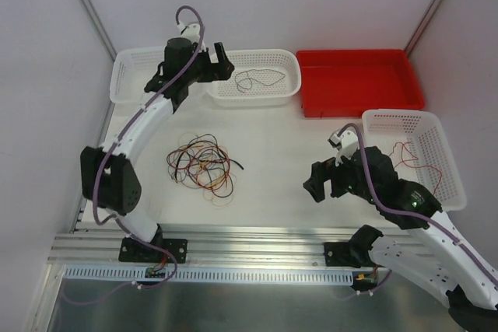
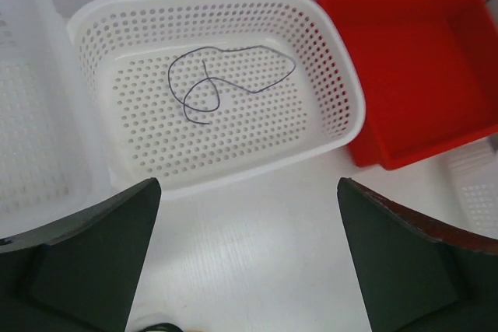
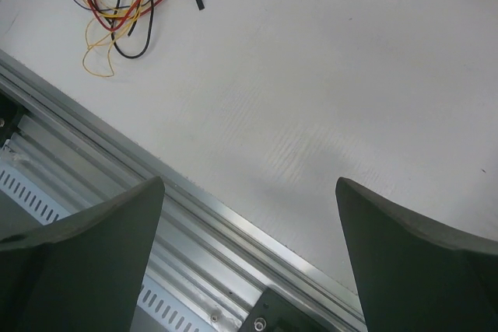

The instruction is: Untangle the cables

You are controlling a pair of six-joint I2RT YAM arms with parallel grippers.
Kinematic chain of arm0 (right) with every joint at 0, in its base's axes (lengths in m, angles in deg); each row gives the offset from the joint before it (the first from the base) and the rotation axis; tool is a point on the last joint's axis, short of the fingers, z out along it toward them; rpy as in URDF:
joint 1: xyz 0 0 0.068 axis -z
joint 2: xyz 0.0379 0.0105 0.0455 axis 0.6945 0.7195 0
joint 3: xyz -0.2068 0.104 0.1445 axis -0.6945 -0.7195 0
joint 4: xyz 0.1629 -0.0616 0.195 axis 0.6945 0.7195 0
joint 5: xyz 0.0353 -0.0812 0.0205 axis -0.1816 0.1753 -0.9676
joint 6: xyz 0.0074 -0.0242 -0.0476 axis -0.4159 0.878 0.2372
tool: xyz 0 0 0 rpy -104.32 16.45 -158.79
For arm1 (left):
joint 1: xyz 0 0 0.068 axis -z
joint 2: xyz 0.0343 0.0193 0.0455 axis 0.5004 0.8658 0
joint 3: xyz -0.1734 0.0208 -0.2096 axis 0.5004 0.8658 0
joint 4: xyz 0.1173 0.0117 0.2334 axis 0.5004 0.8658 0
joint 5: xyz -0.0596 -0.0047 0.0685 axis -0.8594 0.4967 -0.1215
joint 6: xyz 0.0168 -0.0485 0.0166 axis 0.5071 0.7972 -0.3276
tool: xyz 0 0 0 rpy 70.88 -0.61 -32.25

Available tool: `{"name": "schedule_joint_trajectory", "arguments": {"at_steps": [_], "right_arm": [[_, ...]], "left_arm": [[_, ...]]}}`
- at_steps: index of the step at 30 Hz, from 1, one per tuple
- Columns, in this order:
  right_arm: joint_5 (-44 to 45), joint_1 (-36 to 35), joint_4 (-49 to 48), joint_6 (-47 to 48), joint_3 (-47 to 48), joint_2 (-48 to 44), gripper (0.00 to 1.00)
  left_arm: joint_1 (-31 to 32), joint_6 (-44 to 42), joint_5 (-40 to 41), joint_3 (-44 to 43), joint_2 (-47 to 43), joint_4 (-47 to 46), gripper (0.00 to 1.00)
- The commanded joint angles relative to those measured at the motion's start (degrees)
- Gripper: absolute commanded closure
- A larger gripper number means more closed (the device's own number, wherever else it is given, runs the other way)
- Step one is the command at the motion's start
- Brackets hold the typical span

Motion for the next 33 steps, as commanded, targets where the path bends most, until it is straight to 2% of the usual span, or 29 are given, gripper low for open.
{"name": "schedule_joint_trajectory", "arguments": {"at_steps": [1,9,14,17,20,23,24,28,31,33], "right_arm": [[-2.2,-0.4,-4.2,-0.8,-0.3,2.0,0.03],[-8.6,-1.7,-13.5,-5.8,-4.3,6.6,0.02],[-8.0,-4.7,-17.7,-7.6,-6.4,9.0,0.02],[-7.4,-6.2,-19.5,-8.5,-7.9,10.0,0.02],[-7.4,-7.2,-20.8,-8.7,-8.8,11.4,0.02],[-7.4,-8.0,-21.2,-8.4,-8.8,12.9,0.02],[-7.4,-8.2,-21.3,-8.3,-8.7,13.2,0.02],[-7.7,-9.2,-22.6,-8.1,-8.7,14.5,0.02],[-7.7,-9.7,-23.6,-8.0,-8.6,15.7,0.02],[-7.9,-10.1,-24.1,-8.0,-8.5,16.8,0.02]], "left_arm": [[0.2,6.7,2.3,10.1,-12.7,4.4,0.01],[0.2,10.8,3.3,30.4,-32.4,17.6,0.01],[0.2,12.9,7.3,41.5,-41.7,23.6,0.01],[0.1,15.5,12.7,46.3,-45.1,25.6,0.01],[-0.6,18.8,16.7,49.7,-46.6,25.8,0.01],[-4.4,23.6,19.5,52.0,-47.9,25.7,0.05],[-7.4,24.4,19.7,52.5,-47.9,25.2,0.06],[-12.6,25.5,15.9,53.6,-47.2,20.1,0.12],[-15.9,25.3,12.8,52.6,-43.1,18.7,0.16],[-16.4,25.3,12.0,51.9,-39.6,17.6,0.24]]}}
